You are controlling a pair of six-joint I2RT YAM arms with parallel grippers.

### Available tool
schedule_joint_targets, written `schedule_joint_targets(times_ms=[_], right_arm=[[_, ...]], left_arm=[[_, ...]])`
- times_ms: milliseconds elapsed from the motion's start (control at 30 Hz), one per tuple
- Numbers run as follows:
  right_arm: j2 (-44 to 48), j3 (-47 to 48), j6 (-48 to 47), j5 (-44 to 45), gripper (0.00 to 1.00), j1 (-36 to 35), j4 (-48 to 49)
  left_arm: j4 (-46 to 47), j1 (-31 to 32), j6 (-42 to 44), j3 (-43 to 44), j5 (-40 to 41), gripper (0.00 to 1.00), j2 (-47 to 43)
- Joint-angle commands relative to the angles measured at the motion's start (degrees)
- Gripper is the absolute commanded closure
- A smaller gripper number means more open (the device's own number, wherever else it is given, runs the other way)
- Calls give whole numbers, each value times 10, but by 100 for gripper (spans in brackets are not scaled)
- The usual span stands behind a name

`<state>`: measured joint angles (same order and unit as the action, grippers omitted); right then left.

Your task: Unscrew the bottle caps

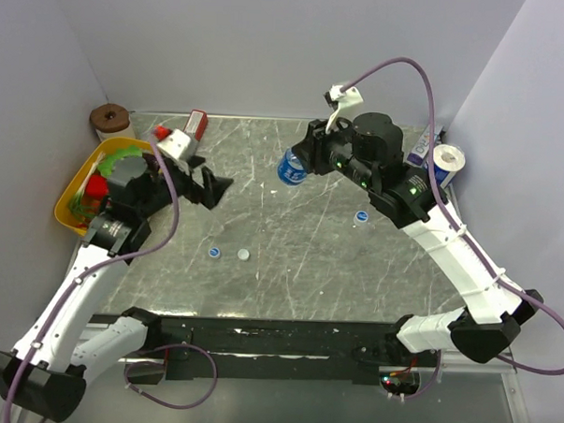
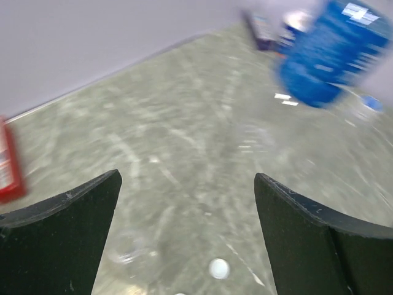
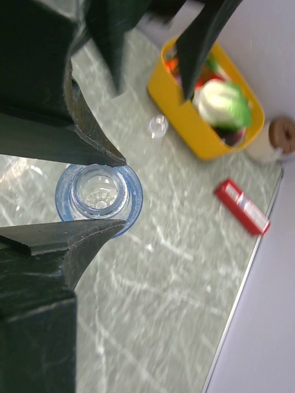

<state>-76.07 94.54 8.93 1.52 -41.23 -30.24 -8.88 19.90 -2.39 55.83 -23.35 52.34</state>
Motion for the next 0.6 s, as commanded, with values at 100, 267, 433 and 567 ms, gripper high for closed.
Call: schedule_joint_targets(times_ms=[100, 267, 433, 567], right_arm=[[-25, 13, -36, 77, 100, -34, -8], [-59, 16, -49, 96, 100, -83, 4], [-108, 19, -40, 72, 100, -108, 16], [-143, 12, -30, 53, 100, -116, 33]], left_arm=[[3, -127, -88, 26, 125, 4, -2], [8, -187, -118, 14, 167, 4, -4], [3, -187, -102, 8, 198, 4, -8], [4, -186, -103, 4, 192, 4, -6]])
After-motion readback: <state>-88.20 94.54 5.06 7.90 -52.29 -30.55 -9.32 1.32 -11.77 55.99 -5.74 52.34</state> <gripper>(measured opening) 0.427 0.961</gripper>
